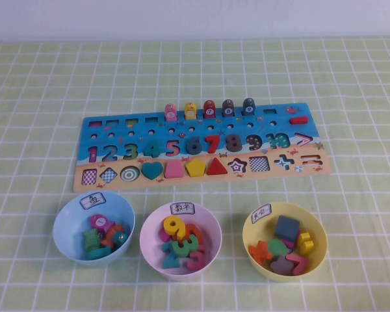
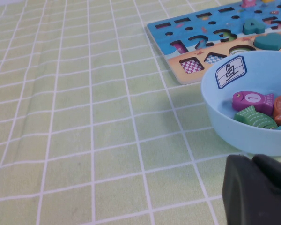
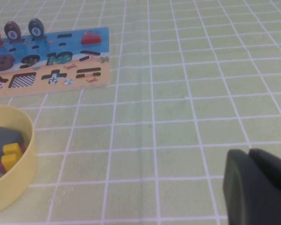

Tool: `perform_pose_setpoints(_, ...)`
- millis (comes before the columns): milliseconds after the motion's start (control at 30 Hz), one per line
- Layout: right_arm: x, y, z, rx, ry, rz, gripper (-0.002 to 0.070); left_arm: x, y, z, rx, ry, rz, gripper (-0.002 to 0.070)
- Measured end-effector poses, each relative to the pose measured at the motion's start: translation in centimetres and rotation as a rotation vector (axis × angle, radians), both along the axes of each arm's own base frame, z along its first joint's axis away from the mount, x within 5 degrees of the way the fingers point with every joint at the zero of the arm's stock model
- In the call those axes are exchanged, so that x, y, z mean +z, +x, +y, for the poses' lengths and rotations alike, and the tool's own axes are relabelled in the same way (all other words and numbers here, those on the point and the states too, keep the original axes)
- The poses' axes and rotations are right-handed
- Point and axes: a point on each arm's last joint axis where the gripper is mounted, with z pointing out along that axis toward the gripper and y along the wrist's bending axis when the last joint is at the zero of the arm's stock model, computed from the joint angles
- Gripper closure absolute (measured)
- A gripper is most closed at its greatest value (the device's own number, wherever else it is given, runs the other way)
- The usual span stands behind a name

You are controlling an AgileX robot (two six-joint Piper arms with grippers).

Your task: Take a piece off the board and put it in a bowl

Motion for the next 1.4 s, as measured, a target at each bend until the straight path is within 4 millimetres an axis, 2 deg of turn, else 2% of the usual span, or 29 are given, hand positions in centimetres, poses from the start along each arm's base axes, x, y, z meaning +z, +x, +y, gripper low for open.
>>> perform_pose_setpoints(367, -0.03, -0.01, -0.01, 0.020, -0.072, 0.000, 0.0694, 0.00, 0.00, 0.00, 0.000, 0.000, 0.000, 0.0680)
perform_pose_setpoints(1400, -0.04, -0.01, -0.01, 0.021, -0.074, 0.000, 0.0694, 0.00, 0.00, 0.00, 0.000, 0.000, 0.000, 0.0680)
